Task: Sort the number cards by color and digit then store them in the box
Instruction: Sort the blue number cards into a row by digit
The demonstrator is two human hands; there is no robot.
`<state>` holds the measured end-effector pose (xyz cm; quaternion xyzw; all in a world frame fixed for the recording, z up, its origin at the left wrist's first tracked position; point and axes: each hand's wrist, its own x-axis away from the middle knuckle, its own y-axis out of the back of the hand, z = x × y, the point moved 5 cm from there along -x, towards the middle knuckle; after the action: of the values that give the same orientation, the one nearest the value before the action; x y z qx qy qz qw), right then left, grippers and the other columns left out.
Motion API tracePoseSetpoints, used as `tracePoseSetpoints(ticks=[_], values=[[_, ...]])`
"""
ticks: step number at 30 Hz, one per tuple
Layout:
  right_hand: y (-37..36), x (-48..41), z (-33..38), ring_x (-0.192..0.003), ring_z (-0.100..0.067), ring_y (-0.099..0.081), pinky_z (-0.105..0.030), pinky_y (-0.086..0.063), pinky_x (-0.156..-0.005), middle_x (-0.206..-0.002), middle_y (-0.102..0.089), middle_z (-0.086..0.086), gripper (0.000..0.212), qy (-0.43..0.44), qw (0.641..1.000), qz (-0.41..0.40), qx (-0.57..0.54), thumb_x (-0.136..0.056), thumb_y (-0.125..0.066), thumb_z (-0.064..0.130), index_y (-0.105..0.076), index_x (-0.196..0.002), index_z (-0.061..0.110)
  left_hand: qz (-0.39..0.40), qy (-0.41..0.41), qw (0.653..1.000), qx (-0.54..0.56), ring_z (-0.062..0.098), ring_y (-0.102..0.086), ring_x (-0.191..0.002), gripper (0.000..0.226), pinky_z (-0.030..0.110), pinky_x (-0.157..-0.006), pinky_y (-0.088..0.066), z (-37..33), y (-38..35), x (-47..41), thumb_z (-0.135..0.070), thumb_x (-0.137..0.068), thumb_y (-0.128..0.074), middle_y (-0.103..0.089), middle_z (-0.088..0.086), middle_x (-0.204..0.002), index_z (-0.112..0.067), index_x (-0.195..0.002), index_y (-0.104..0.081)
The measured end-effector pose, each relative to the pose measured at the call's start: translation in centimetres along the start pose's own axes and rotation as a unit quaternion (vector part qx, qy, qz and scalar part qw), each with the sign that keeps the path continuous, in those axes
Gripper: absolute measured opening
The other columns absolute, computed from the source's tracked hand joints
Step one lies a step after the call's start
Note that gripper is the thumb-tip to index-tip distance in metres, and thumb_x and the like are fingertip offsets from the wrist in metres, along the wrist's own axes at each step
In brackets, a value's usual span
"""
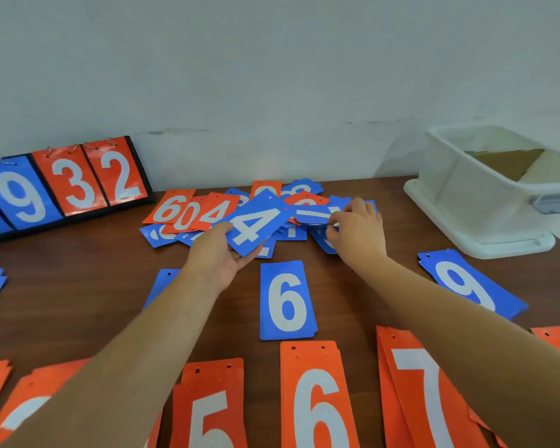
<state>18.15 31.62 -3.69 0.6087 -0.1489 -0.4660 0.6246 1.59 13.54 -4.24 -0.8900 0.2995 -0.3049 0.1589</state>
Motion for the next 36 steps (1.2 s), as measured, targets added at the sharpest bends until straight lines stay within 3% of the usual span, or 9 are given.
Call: tracePoseSetpoints(ticks=[4, 9, 14, 18, 22, 25, 28, 30, 36], values=[[2.6, 0.8, 0.2, -0.095, -0.023, -0.056, -0.029, -0.044, -0.074, -0.114, -0.047, -0.005, 0.023, -0.05, 0.991, -0.017, -0.124, -0.096, -0.056, 0.028, -0.074, -0.107, 0.019, -0.037, -0.008, 0.999, -0.003, 0.023, -0.069, -0.097, 0.009, 0.045, -0.084, -0.056, -0.6, 0.8, 1.4, -0.019, -0.099, -0.057, -0.071, 0.008, -0.104, -0.014, -0.106, -0.058], [7.6, 3.3, 1.4, -0.093, -0.024, -0.063, -0.032, -0.045, -0.073, -0.102, -0.068, -0.003, 0.024, -0.052, 0.983, -0.066, -0.163, -0.099, -0.049, 0.025, -0.068, -0.113, 0.02, -0.073, -0.002, 0.997, -0.004, 0.019, -0.067, -0.085, 0.006, 0.037, -0.075, -0.055, -0.9, 1.6, 4.3, -0.017, -0.096, -0.062, -0.068, 0.006, -0.096, -0.015, -0.096, -0.057], [11.5, 7.7, 3.6, -0.078, -0.015, -0.069, -0.037, -0.055, -0.075, -0.083, -0.073, 0.004, 0.014, -0.045, 0.924, -0.059, -0.376, -0.095, -0.058, 0.023, -0.071, -0.101, 0.022, -0.047, -0.004, 0.999, 0.001, 0.024, -0.067, -0.087, 0.02, 0.035, -0.066, -0.053, -0.3, 2.0, 8.3, -0.003, -0.095, -0.058, -0.067, 0.013, -0.098, -0.005, -0.115, -0.058], [14.3, 13.0, 5.4, -0.088, 0.001, -0.067, -0.016, -0.05, -0.078, -0.091, -0.073, 0.014, 0.01, -0.059, 0.871, -0.04, -0.486, -0.091, -0.065, 0.025, -0.073, -0.096, 0.021, -0.005, -0.026, 1.0, 0.006, 0.027, -0.069, -0.09, 0.018, 0.038, -0.075, -0.056, 0.2, 2.3, 12.2, 0.006, -0.095, -0.051, -0.069, 0.016, -0.102, -0.01, -0.098, -0.057], [15.2, 18.2, 5.2, -0.08, -0.003, -0.07, -0.011, -0.049, -0.068, -0.083, -0.074, 0.009, 0.007, -0.145, 0.813, -0.057, -0.561, -0.087, -0.072, 0.027, -0.073, -0.089, 0.021, 0.029, -0.045, 0.999, -0.007, 0.03, -0.072, -0.098, 0.02, 0.041, -0.079, -0.059, 1.7, 3.7, 15.9, 0.005, -0.095, -0.048, -0.07, 0.018, -0.114, -0.007, -0.106, -0.058], [14.7, 21.9, 5.3, -0.071, -0.008, -0.071, -0.019, -0.051, -0.063, -0.079, -0.075, -0.001, 0.008, -0.199, 0.77, -0.045, -0.605, -0.085, -0.072, 0.009, -0.071, -0.091, 0.015, 0.037, -0.052, 0.998, -0.014, 0.029, -0.073, -0.097, 0.026, 0.042, -0.076, -0.061, 3.2, 4.6, 18.7, 0.003, -0.097, -0.048, -0.069, 0.016, -0.117, -0.008, -0.119, -0.056], [13.5, 25.4, 5.8, -0.077, -0.014, -0.074, -0.038, -0.059, -0.07, -0.085, -0.076, -0.001, 0.016, -0.243, 0.743, -0.005, -0.624, -0.088, -0.071, 0.012, -0.065, -0.101, 0.019, 0.049, -0.075, 0.994, -0.063, 0.025, -0.074, -0.097, 0.028, 0.045, -0.081, -0.06, 5.0, 5.3, 21.3, -0.002, -0.099, -0.051, -0.068, 0.011, -0.118, -0.015, -0.124, -0.054], [12.7, 27.3, 6.3, -0.081, -0.013, -0.074, -0.039, -0.06, -0.071, -0.087, -0.076, 0.0, 0.024, -0.264, 0.722, 0.007, -0.639, -0.089, -0.071, 0.014, -0.059, -0.108, 0.022, 0.066, -0.084, 0.99, -0.094, 0.024, -0.073, -0.101, 0.027, 0.05, -0.089, -0.057, 6.2, 5.7, 22.8, -0.007, -0.099, -0.053, -0.07, 0.008, -0.118, -0.019, -0.123, -0.055], [12.2, 29.8, 7.4, -0.059, -0.01, -0.066, -0.023, -0.053, -0.053, -0.073, -0.073, 0.002, 0.009, -0.276, 0.753, 0.004, -0.597, -0.089, -0.07, 0.012, -0.064, -0.096, 0.014, 0.087, -0.121, 0.984, -0.097, 0.023, -0.073, -0.101, 0.024, 0.042, -0.083, -0.058, 7.9, 6.6, 25.7, -0.009, -0.099, -0.054, -0.074, 0.006, -0.113, -0.021, -0.12, -0.058]])
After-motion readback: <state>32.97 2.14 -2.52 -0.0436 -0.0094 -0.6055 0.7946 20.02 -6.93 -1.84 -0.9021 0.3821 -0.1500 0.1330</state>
